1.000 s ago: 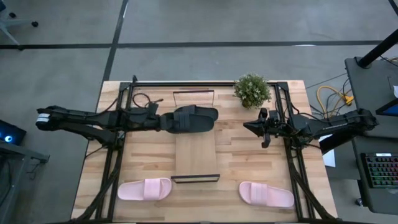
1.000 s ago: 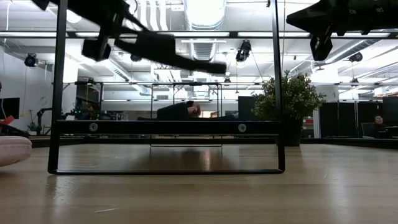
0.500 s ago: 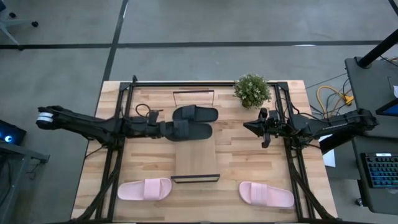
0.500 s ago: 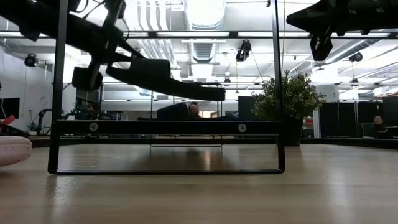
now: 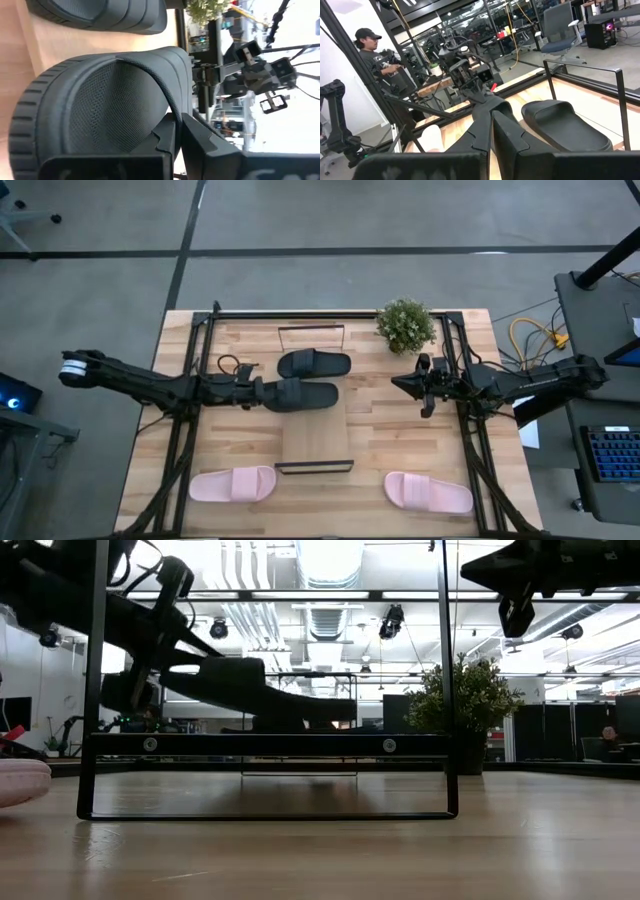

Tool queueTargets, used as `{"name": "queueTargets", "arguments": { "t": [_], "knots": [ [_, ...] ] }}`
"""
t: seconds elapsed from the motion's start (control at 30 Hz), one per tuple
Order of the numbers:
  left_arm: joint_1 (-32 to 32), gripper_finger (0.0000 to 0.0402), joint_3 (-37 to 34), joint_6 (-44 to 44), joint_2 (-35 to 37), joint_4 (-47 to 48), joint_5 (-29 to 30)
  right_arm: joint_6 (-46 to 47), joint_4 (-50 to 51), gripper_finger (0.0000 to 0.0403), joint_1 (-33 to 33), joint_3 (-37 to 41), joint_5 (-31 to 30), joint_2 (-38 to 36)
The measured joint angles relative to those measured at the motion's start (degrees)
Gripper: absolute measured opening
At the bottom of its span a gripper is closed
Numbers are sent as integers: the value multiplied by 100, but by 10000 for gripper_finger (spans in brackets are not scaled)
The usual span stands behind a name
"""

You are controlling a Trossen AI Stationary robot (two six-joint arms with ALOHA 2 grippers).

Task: Pick and place slides into the shelf
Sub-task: Put the black slide on the shelf

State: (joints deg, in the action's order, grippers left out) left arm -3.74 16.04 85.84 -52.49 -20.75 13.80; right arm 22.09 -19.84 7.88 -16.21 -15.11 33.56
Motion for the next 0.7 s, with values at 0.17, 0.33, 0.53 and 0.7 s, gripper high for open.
{"name": "queueTargets", "arguments": {
  "t": [0.17,0.33,0.53,0.7],
  "knots": [
    [2,0,-378,83,-105,-1011,-1,-1,5,9,-2,0,0,0],
    [2,0,-597,238,-164,-969,-24,1,13,9,-2,0,0,0],
    [59,0,-596,176,-226,-1143,-18,13,17,9,-2,0,0,0],
    [219,0,-602,76,-388,-1411,-156,-3,64,9,-2,0,0,0]
  ]
}}
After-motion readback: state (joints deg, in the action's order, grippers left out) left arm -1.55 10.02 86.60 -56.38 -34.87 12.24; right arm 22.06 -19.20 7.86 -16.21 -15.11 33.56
